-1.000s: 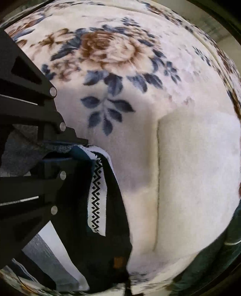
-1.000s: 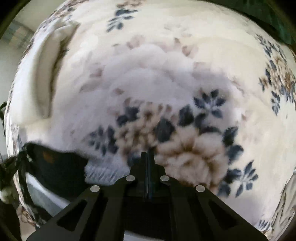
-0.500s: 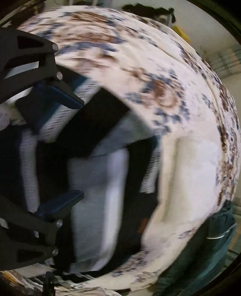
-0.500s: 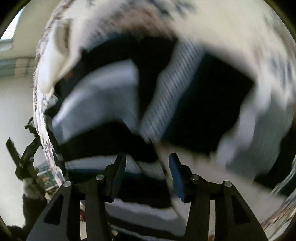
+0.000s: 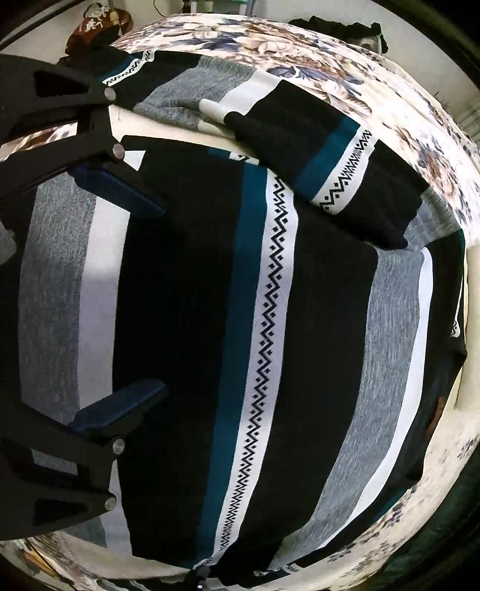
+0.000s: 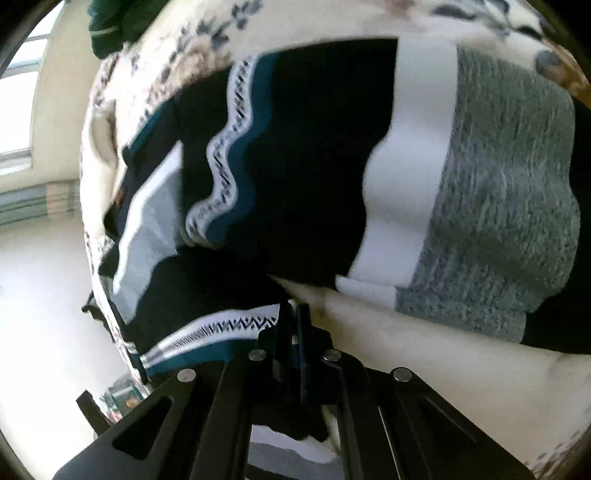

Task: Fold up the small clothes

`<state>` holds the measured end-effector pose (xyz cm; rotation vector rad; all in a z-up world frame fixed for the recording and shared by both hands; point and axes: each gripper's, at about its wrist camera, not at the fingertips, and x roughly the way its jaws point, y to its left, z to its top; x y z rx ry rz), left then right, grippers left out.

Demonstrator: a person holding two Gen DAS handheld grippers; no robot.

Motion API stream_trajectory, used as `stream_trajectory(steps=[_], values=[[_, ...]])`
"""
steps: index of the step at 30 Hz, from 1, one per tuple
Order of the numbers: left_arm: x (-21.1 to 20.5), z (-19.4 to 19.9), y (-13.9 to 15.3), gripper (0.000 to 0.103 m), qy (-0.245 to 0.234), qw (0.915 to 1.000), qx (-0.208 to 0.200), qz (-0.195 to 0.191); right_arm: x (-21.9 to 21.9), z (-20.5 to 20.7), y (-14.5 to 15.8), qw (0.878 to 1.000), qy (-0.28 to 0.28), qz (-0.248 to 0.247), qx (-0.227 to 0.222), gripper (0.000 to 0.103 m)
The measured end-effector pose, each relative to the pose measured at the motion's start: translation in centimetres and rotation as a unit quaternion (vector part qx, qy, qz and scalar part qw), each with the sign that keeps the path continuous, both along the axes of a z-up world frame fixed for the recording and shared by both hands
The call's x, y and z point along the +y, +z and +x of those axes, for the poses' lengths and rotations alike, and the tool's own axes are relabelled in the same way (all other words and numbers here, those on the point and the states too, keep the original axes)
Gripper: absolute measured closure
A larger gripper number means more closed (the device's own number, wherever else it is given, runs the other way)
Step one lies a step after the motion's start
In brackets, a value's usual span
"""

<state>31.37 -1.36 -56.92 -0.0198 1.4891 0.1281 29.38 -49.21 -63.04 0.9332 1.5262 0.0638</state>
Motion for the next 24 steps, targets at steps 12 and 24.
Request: stream_trajectory(steps=[12,24], values=[[-0.4,-0.2,0.7,0.014,0.004,1.0,-0.006,-0.006,5.2,8.0,-4.1,0.991,-0.075,0.1,0.046,0.049],[-4.7,-4.4,-1.4,0.014,-0.027,0.9996,-0.003,-0.001,-11.1,-15.4,4.0,0.933,-0.351,-0.066,0.043,0.042]])
